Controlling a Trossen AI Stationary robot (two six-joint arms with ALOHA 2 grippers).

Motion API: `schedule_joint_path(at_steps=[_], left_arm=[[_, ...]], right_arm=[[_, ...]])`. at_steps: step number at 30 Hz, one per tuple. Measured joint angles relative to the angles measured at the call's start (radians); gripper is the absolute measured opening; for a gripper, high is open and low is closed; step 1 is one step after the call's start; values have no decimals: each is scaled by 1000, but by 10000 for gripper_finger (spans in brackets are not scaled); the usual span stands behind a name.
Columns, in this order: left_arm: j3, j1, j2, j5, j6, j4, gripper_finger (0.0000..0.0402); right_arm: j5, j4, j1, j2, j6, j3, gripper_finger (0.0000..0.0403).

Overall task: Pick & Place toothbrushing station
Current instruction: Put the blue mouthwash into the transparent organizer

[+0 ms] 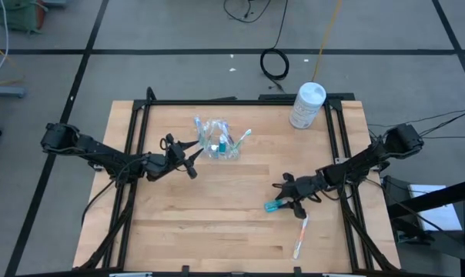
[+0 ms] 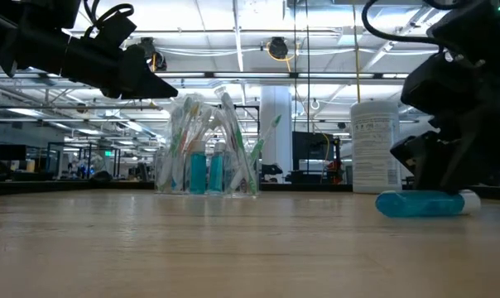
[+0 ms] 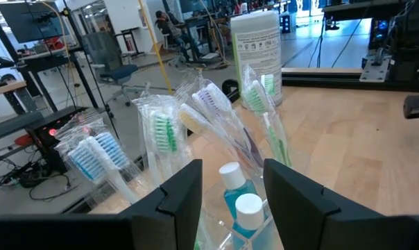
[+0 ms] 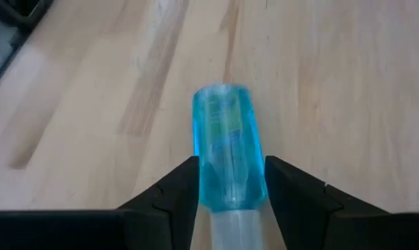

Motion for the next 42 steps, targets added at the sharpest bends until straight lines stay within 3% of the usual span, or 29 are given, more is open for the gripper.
schedule_joint_path(at_steps=[12,17,24,32,42], left_arm=[[0,0,0,0,-2,0,157],[0,0,0,0,-2,0,157],[0,0,0,0,-2,0,157],[0,0,0,0,-11,0,157],[0,0,0,0,-10,0,157]], right_arm=[[-96,-84,9,-71,-62,0,160],[6,-177,9,-184,-141,-1,160],[12,-207,88,-285,-225,0,160],[192,-311,208,-288,-157,0,160],[272,-298,278,-198,-127,0,160]])
